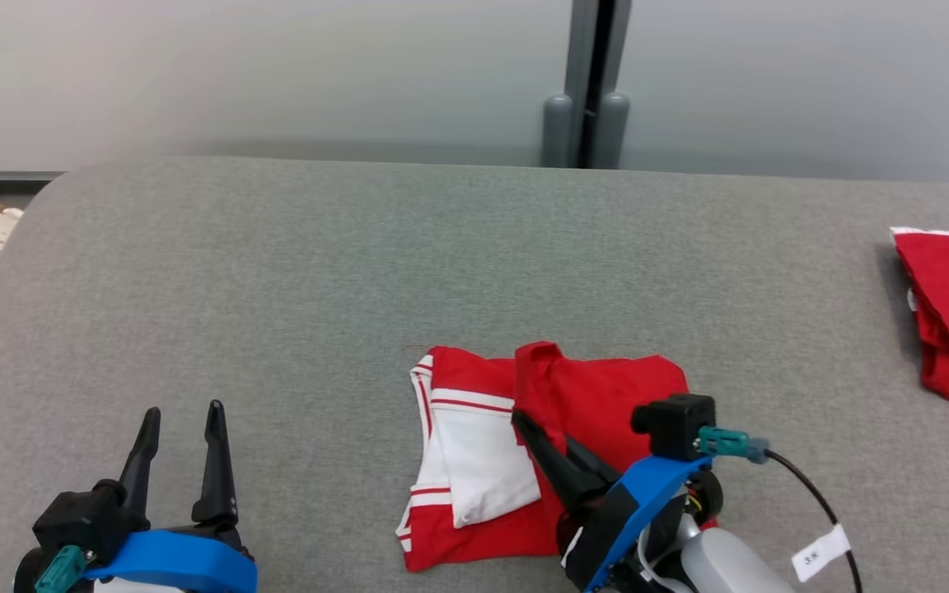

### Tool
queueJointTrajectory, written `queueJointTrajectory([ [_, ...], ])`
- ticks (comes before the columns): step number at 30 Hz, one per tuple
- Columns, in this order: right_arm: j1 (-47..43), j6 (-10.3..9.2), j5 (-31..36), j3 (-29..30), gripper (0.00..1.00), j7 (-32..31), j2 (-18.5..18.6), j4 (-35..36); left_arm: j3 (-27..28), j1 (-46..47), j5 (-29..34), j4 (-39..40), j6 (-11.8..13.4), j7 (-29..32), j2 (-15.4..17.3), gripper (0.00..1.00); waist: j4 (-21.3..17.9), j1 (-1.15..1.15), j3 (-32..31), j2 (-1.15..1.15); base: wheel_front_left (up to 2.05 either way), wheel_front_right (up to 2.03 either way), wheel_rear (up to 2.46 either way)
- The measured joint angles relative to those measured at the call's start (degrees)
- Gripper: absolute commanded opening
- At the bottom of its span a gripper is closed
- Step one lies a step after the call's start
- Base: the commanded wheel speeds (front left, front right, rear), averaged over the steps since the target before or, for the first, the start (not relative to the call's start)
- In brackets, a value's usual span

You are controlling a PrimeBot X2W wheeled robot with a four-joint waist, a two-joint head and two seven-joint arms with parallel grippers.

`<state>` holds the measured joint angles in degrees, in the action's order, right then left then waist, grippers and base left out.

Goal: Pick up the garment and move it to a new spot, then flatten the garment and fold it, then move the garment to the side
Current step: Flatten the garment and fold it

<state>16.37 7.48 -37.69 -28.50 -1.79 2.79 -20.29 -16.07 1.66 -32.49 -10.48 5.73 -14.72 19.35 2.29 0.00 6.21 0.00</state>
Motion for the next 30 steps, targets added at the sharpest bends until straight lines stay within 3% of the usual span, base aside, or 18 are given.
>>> queueJointTrajectory([
  [9,6.36,0.01,-4.41,-6.79,0.0,3.12,0.03,-10.04,-0.98,0.1,0.26,-1.14,-0.33,-0.09,-1.22,1.0,3.27,0.0,-0.45,0.0,0.0,0.0,0.0],
  [10,7.17,0.0,-4.8,-7.57,0.07,3.41,0.08,-11.22,-1.0,0.11,0.3,-1.3,-0.53,-0.09,-1.23,1.0,3.46,0.0,-0.48,0.0,0.0,0.0,0.0],
  [11,7.98,0.0,-5.12,-8.62,0.29,3.42,0.1,-12.24,-1.07,0.12,0.31,-1.49,-0.56,-0.09,-1.29,1.0,3.62,0.0,-0.5,0.0,0.0,0.0,0.0],
  [12,8.65,0.0,-5.92,-9.67,0.61,3.39,0.12,-13.08,-1.16,0.15,0.31,-1.59,-0.62,-0.09,-1.42,1.0,3.78,0.0,-0.51,0.0,0.0,0.0,0.0],
  [13,9.31,0.0,-6.86,-10.65,1.0,3.66,0.05,-13.79,-1.27,0.15,0.37,-1.68,-0.66,-0.1,-1.55,1.0,3.91,0.0,-0.51,0.0,0.0,0.0,0.0],
  [22,14.23,0.01,-12.46,-16.72,1.0,9.16,0.01,-17.68,-2.08,0.36,1.32,-2.03,-0.76,-0.19,-2.25,1.0,4.05,0.0,-0.2,0.0,0.0,0.0,0.0],
  [30,17.74,0.01,-2.33,-11.25,1.0,16.08,0.03,-25.54,-2.97,1.7,2.37,-1.16,-1.21,-0.26,-3.3,1.0,2.32,0.0,-0.04,0.0,0.0,0.0,0.0],
])
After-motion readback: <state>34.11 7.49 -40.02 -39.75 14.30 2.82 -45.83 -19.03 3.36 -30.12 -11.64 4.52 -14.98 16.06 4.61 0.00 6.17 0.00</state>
